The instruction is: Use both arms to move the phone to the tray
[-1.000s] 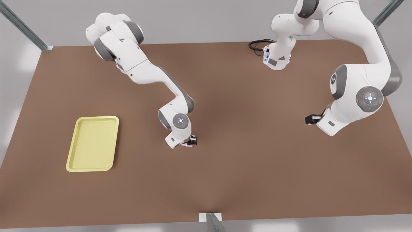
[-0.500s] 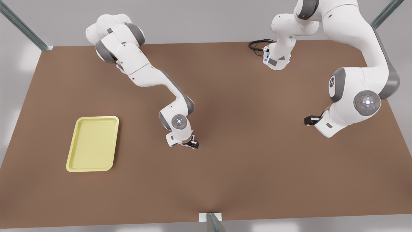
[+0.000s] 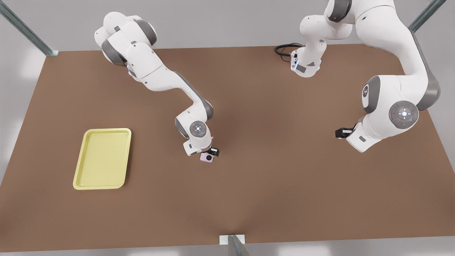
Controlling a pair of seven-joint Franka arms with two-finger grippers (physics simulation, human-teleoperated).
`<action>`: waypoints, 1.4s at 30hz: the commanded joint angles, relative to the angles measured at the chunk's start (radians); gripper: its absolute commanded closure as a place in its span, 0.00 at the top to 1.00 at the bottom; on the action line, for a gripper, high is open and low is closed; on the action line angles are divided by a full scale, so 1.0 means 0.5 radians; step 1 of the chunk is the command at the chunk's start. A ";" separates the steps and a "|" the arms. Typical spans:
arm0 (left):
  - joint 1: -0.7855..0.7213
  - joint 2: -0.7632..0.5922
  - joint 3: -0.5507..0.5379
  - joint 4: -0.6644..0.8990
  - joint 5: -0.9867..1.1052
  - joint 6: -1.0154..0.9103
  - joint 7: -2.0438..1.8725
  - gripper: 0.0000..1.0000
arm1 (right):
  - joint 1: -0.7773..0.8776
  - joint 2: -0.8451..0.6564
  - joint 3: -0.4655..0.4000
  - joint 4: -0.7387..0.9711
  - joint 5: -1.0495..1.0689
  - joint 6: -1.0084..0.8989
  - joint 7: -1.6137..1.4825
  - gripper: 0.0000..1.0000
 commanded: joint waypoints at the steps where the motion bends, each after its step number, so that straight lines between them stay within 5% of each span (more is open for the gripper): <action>1: 0.000 0.000 0.000 0.002 0.001 0.003 -0.016 1.00 | 0.000 0.020 0.000 0.010 0.006 0.018 -0.182 1.00; 15: 0.003 0.022 0.000 0.002 -0.002 0.009 -0.016 1.00 | 0.012 0.112 0.000 0.050 0.025 0.104 -0.204 1.00; 25: 0.003 0.022 0.000 0.002 -0.005 0.009 -0.013 1.00 | 0.009 0.112 0.000 0.047 0.025 0.104 -0.262 0.78; 34: 0.003 0.019 0.000 0.002 -0.008 0.006 -0.010 1.00 | -0.031 0.075 0.025 0.050 0.025 0.076 -0.268 0.77; 42: 0.003 0.019 0.000 0.008 -0.005 0.009 -0.043 1.00 | -0.598 -0.314 0.071 -0.327 0.034 -0.136 -1.114 0.77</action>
